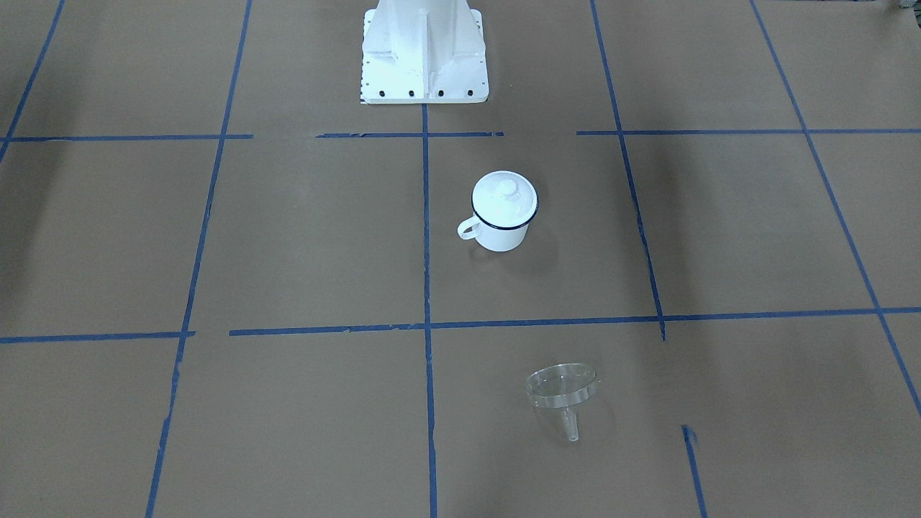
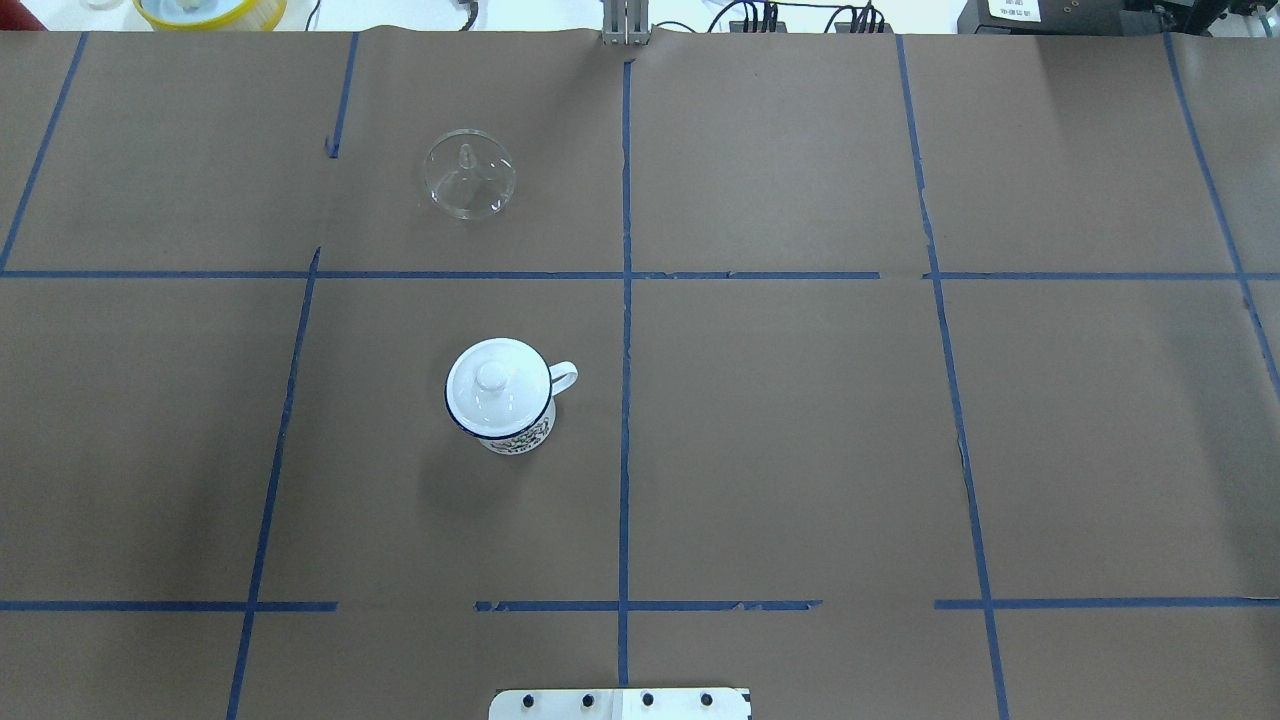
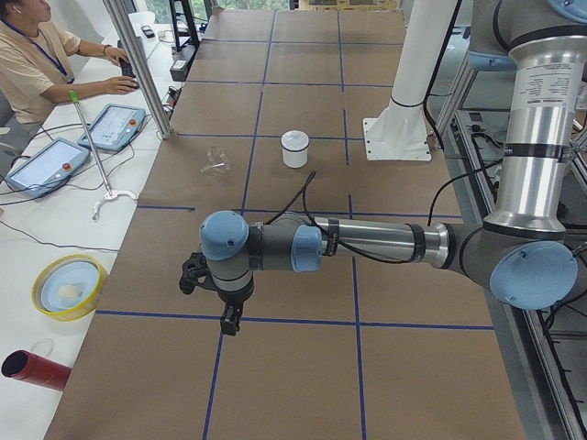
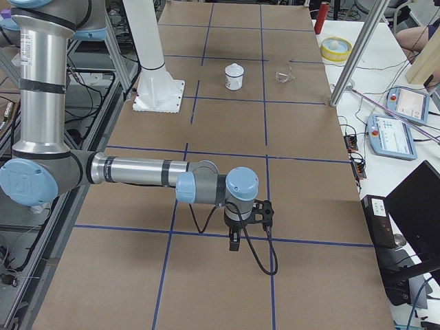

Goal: Remove funnel from cup

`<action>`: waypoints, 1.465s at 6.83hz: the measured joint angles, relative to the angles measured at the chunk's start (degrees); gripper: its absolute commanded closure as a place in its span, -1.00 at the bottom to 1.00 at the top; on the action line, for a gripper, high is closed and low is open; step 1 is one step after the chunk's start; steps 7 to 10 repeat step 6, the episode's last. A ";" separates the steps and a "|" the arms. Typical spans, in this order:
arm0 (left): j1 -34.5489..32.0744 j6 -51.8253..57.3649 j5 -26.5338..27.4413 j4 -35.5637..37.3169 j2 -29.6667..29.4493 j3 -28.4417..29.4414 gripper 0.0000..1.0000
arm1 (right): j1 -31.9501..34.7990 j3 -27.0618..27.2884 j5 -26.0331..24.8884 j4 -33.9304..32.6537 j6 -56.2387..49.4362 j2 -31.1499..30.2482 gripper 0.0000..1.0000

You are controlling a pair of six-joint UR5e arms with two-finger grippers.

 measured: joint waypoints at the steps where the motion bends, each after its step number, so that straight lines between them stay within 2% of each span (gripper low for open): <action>1: 0.21 -0.03 0.02 0.05 -0.04 0.42 -1.00 | 0.00 0.00 0.00 0.00 0.00 0.00 -1.00; 10: 0.30 -0.27 0.07 0.17 -0.17 0.43 -1.00 | 0.00 -0.02 0.00 0.00 0.00 0.00 -1.00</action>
